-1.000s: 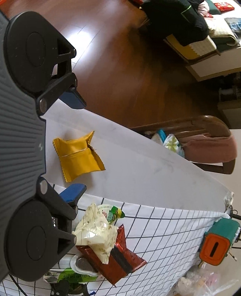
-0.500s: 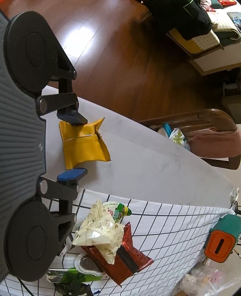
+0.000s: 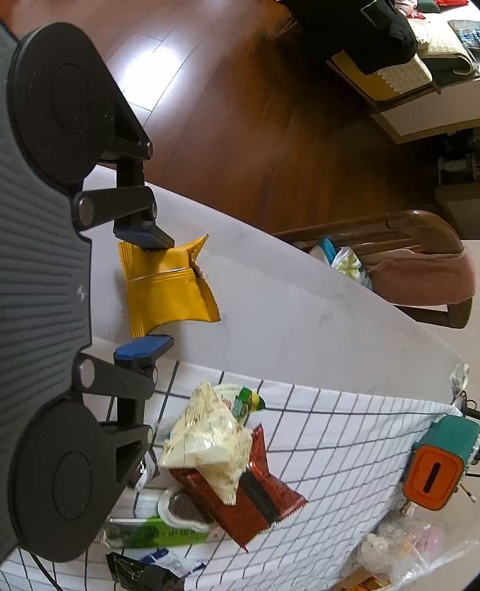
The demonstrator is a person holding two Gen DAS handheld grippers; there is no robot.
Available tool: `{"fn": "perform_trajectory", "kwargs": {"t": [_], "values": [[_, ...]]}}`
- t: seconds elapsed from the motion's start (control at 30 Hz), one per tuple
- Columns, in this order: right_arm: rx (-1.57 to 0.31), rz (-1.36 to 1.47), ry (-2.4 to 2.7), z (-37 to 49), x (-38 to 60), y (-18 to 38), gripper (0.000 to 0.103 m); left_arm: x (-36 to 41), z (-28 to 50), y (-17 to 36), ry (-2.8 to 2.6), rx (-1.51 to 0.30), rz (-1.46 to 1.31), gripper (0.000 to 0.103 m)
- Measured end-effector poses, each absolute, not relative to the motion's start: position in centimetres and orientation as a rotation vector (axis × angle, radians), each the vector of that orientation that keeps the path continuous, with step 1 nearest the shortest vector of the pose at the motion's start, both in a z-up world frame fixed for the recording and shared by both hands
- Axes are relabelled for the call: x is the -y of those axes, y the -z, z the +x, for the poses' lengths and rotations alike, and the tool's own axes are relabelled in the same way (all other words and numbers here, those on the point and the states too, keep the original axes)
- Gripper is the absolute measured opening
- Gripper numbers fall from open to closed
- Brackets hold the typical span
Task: Organize snacks
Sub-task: 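Carry the yellow candy and dark chocolate bar over the red box with both tools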
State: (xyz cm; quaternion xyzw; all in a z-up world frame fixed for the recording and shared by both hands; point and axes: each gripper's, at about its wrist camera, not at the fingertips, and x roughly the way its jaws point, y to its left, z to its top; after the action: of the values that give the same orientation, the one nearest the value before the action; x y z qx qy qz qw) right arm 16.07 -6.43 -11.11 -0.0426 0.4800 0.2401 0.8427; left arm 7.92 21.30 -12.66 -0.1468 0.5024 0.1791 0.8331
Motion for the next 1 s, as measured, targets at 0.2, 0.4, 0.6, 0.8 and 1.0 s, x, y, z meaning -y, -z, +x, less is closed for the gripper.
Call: {"fn": "perform_trajectory", "kwargs": {"t": [0.2,0.4,0.6,0.8,1.0], "values": [[-0.998,-0.064,-0.521,15.0,8.0,9.5,0.03,-19.8,7.4,10.9,-0.355,-1.061,-0.293,0.049],[-0.991,-0.038,-0.517,14.2,10.2,7.4,0.03,-16.7,7.2,8.5,-0.308,-1.033,-0.235,0.049],[-0.975,-0.004,-0.51,13.6,13.4,5.2,0.03,-12.7,7.7,6.0,-0.253,-0.999,-0.171,0.049],[-0.951,0.01,-0.483,13.5,17.4,3.2,0.03,-7.8,8.5,3.6,-0.183,-0.959,-0.114,0.049],[-0.934,0.015,-0.448,13.6,21.7,1.7,0.03,-2.1,9.1,1.5,-0.118,-0.909,-0.037,0.049]]}}
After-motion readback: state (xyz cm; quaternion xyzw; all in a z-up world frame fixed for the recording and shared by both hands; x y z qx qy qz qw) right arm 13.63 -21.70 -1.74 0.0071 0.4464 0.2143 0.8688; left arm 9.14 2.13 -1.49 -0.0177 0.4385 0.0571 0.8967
